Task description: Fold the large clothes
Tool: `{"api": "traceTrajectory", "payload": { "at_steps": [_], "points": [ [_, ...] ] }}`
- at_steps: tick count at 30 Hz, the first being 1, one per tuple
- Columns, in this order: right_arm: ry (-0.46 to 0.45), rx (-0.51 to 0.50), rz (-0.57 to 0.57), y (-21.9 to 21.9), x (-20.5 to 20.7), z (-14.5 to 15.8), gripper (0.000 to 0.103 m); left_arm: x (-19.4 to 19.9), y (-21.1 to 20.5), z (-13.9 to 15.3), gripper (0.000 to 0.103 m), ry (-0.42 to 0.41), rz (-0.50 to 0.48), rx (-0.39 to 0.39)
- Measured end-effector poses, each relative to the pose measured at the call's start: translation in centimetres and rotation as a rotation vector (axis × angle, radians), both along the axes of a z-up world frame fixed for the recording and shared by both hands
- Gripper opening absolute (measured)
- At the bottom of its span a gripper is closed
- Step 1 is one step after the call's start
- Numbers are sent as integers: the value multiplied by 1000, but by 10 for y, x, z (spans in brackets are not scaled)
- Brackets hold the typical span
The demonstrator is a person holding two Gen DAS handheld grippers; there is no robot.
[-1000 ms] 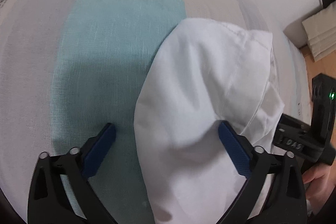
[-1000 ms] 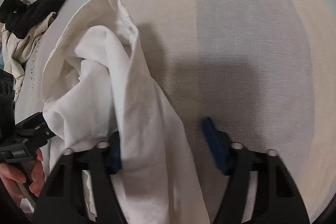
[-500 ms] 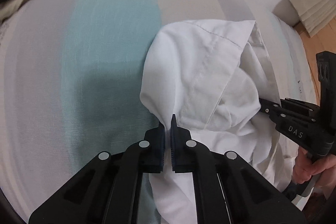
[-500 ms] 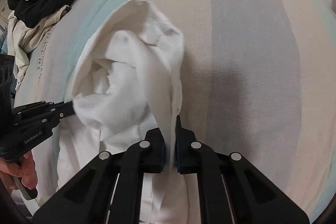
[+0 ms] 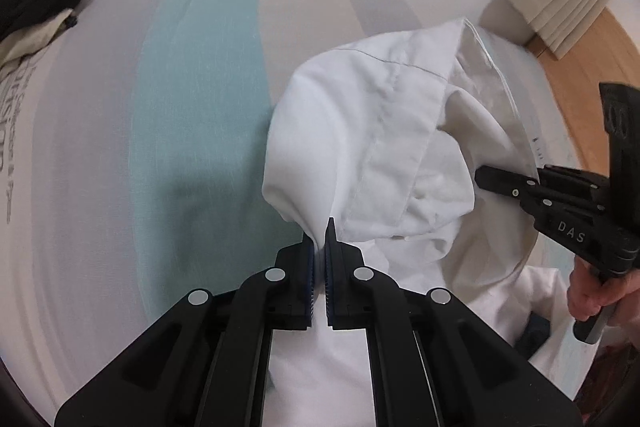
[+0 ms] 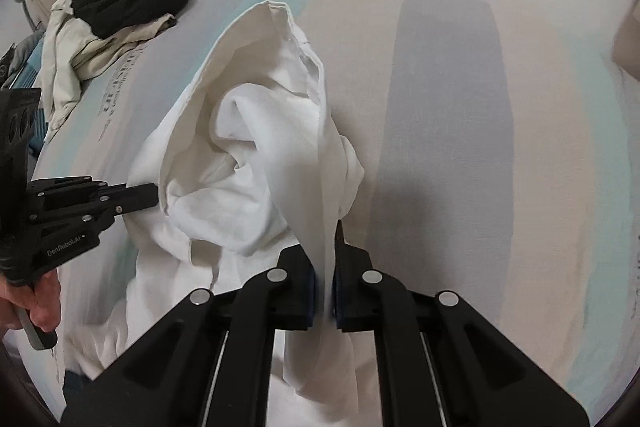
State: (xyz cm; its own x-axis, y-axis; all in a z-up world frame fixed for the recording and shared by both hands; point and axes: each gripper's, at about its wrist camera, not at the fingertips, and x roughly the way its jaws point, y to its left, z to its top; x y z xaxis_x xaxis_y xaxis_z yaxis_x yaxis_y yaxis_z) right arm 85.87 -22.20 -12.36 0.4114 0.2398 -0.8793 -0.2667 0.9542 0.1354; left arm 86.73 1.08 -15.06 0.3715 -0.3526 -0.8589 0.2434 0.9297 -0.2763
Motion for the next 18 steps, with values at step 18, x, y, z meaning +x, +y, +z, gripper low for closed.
{"api": "traceTrajectory", "payload": {
  "at_steps": [18],
  "points": [
    [-155, 50, 108, -7, -161, 52, 6, -144, -3, 40, 3, -126, 3, -101]
  ]
}}
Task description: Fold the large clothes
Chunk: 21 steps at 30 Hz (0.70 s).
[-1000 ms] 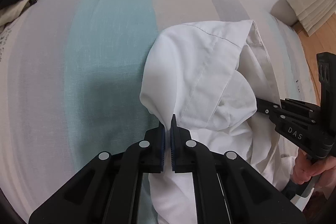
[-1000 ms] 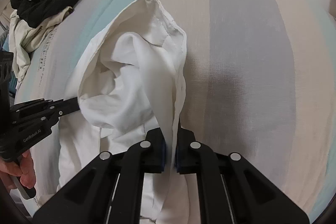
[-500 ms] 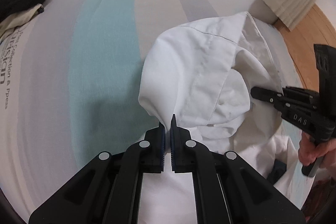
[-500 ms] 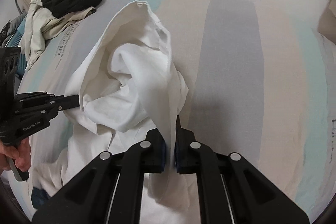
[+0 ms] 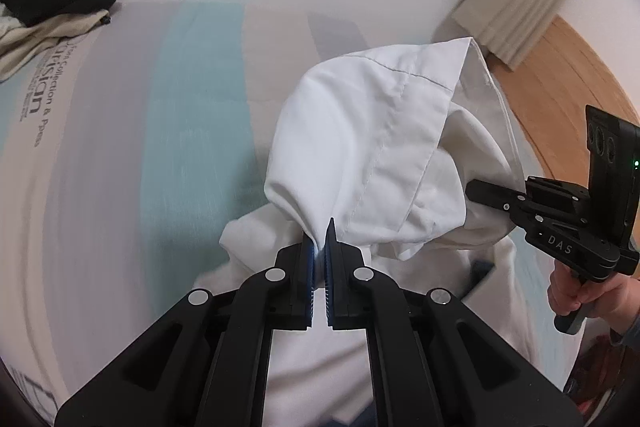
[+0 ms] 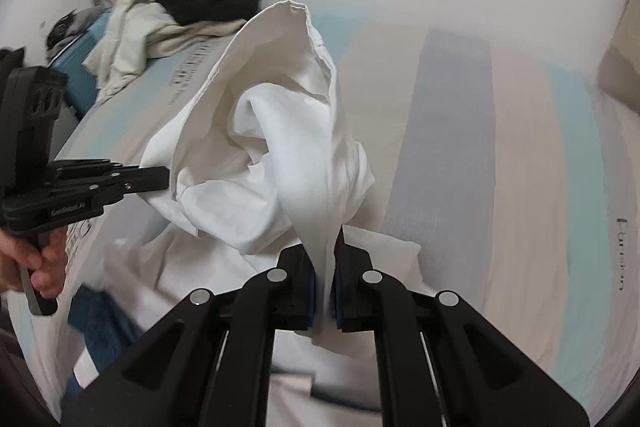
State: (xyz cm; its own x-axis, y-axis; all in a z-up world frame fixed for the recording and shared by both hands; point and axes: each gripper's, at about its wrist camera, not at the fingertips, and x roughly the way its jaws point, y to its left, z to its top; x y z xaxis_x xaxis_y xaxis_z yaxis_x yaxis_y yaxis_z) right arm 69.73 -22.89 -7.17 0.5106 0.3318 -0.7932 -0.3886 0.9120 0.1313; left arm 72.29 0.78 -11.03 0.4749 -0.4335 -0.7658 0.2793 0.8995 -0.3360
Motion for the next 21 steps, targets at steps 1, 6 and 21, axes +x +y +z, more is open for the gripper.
{"api": "traceTrajectory", "payload": {
  "at_steps": [1, 6, 21],
  "points": [
    [-4, 11, -3, 0, -9, 0, 6, -9, -3, 0, 3, -5, 1, -2],
    [-28, 0, -13, 1, -58, -10, 6, -50, -7, 1, 3, -32, -7, -27],
    [-28, -21, -90, -2, -159, -58, 6, -148, -27, -36, 3, -75, 22, 49]
  ]
}}
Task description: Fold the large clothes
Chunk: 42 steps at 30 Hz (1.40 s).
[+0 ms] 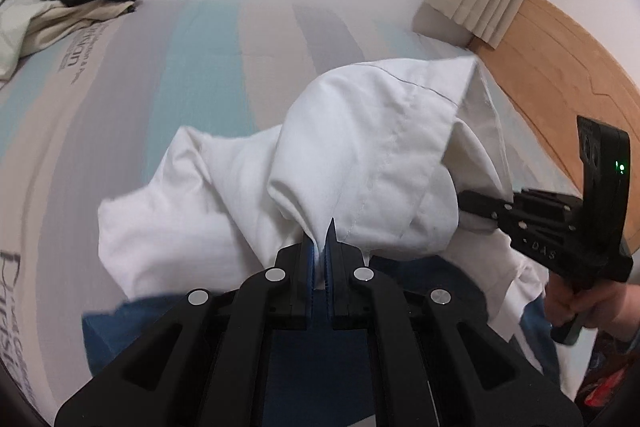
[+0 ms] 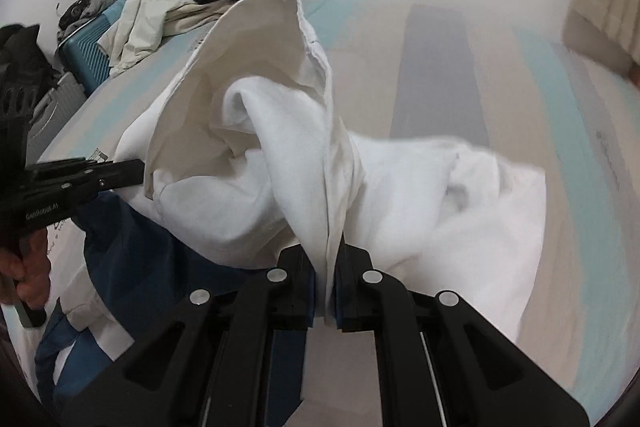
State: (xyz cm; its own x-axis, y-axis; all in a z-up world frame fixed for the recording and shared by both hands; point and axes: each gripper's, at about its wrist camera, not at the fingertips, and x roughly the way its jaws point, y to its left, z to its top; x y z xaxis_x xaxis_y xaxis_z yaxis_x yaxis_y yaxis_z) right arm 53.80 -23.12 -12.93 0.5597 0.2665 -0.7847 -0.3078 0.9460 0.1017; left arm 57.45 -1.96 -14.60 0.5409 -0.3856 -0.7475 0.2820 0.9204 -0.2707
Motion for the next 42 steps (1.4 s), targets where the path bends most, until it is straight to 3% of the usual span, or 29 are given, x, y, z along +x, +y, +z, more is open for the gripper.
{"api": "traceTrajectory", "payload": {
  "at_steps": [7, 19, 22, 25, 28, 30, 32, 38, 42],
  "points": [
    [39, -20, -6, 3, -21, -25, 6, -32, -8, -25, 3, -14, 24, 52],
    [123, -26, -5, -1, -32, -59, 6, -41, -6, -61, 3, 57, -12, 116],
    [137, -18, 1, -2, -35, -60, 6, -46, -8, -73, 3, 89, -27, 139],
    [130, -5, 22, -4, -38, -51, 14, -49, -7, -68, 5, 81, -40, 133],
    [109, -10, 68, -3, -44, -38, 30, -54, -4, -54, 14, 42, -59, 124],
    [99, -21, 109, -2, -48, -30, 40, -56, -2, -47, 45, 31, -77, 104],
    [91, -36, 146, -2, -52, -23, 41, -60, -1, -39, 68, 15, -81, 92],
    [61, -86, 222, -11, -57, -2, 53, -63, -5, -26, 82, 5, -140, 113],
    [45, -108, 278, -16, -41, 8, 63, -50, -11, -20, 83, 6, -239, 149]
  ]
}}
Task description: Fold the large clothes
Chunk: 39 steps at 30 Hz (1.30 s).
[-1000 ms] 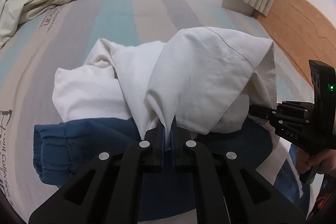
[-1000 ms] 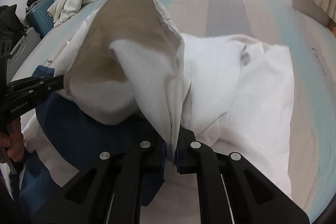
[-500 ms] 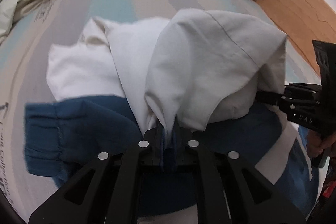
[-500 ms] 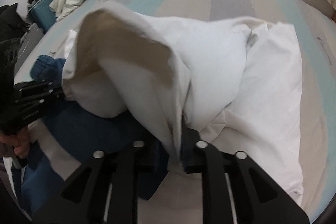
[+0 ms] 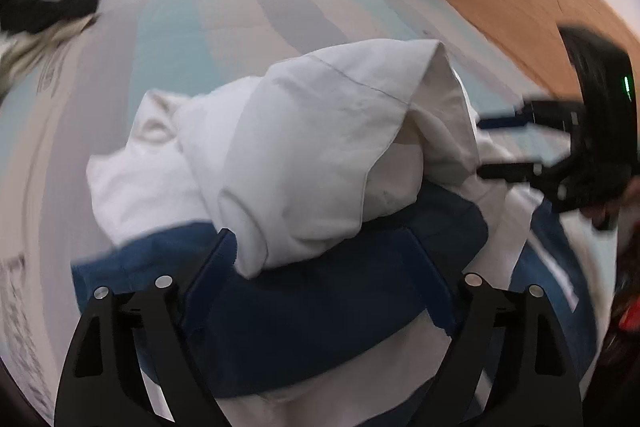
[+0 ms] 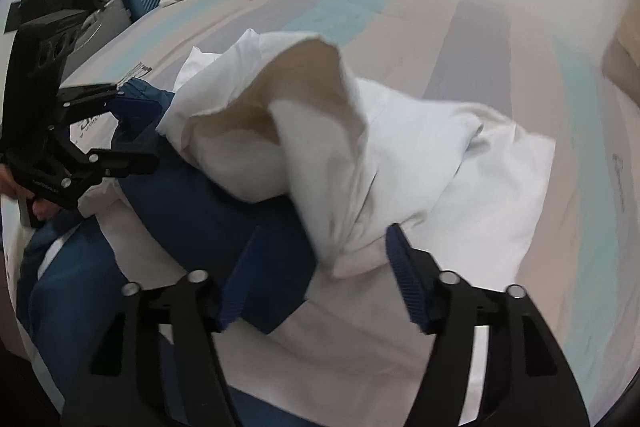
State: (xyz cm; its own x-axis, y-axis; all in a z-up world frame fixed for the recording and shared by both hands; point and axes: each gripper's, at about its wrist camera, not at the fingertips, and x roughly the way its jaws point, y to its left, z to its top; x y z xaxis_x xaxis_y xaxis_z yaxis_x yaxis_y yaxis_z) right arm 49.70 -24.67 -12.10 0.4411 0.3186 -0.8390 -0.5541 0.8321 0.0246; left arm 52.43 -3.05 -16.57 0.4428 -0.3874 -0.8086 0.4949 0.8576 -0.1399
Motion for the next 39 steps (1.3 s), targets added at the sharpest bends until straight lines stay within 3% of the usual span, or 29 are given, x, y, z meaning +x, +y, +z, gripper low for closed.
{"api": "traceTrajectory", "payload": {
  "at_steps": [7, 9, 15, 18, 24, 30, 39],
  "points": [
    [5, 19, 118, 15, 42, 18, 62, 31, -15, 11, 82, 17, -68, -21],
    [3, -2, 130, 21, 48, 16, 44, 43, -18, 6, 69, 45, -57, -27],
    [47, 43, 31, 15, 68, 9, 20, 61, -18, -11, 30, 116, -3, -48],
    [60, 71, -17, 8, 67, 6, 12, 60, -13, -11, 18, 116, 41, -67],
    [53, 100, -34, 5, 53, 12, 5, 46, -12, -4, 5, 90, 35, -56],
    [22, 114, -35, 4, 21, 31, 4, 24, -9, 8, 2, 66, 34, -87],
    [34, 116, -67, -3, -37, 22, 4, -27, -6, 22, 2, 55, 30, -92]
  ]
}}
